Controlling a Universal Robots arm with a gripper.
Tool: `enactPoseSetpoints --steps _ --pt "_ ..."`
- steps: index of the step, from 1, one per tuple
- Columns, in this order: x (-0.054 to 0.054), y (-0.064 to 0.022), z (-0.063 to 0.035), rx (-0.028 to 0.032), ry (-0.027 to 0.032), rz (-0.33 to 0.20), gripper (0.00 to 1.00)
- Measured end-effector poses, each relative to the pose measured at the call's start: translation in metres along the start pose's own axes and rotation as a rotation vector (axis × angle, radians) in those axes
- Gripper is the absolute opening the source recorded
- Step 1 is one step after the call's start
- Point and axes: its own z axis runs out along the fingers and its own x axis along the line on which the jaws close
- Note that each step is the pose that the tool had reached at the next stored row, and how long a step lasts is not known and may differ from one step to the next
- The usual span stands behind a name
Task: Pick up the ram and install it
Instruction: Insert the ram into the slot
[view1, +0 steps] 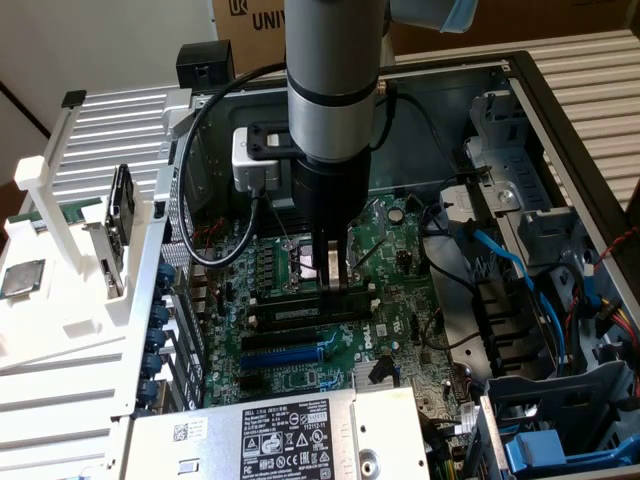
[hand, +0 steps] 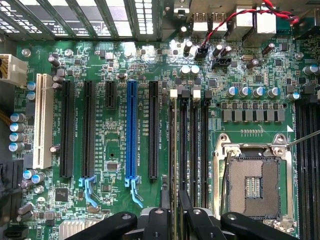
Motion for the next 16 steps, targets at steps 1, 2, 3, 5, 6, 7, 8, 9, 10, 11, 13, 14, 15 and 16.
enactPoseSetpoints --steps 1,2,3,5,6,7,8,9,10,11,13,14,15,16 --pt "0.000 0.0000 0.0000 0.0000 -0.0001 0.000 0.21" --pt "0.000 0.0000 0.0000 0.0001 -0.0002 0.000 0.21" --pt "0.000 0.0000 0.0000 0.0002 -0.0003 0.000 0.21" --pt "0.000 0.0001 -0.0010 0.0000 -0.0001 0.000 0.21" --pt "0.000 0.0002 -0.0019 0.0000 -0.0001 0.000 0.21" --pt "0.000 0.0004 -0.0032 0.0000 -0.0001 0.000 0.21" --pt "0.000 0.0009 -0.0079 0.0000 -0.0001 0.000 0.21" --pt "0.000 0.0012 -0.0095 0.0000 0.0000 0.000 0.21" --pt "0.000 0.0014 -0.0112 0.0001 -0.0002 0.000 0.21" --pt "0.000 0.0018 -0.0127 0.0000 -0.0001 0.000 0.21" --pt "0.000 0.0025 -0.0155 0.0000 0.0000 0.000 0.21" --pt "0.000 0.0027 -0.0165 0.0000 -0.0001 0.000 0.21" --pt "0.000 0.0031 -0.0172 0.0000 0.0000 0.000 0.21" --pt "0.000 0.0035 -0.0178 0.0000 0.0000 0.000 0.21"
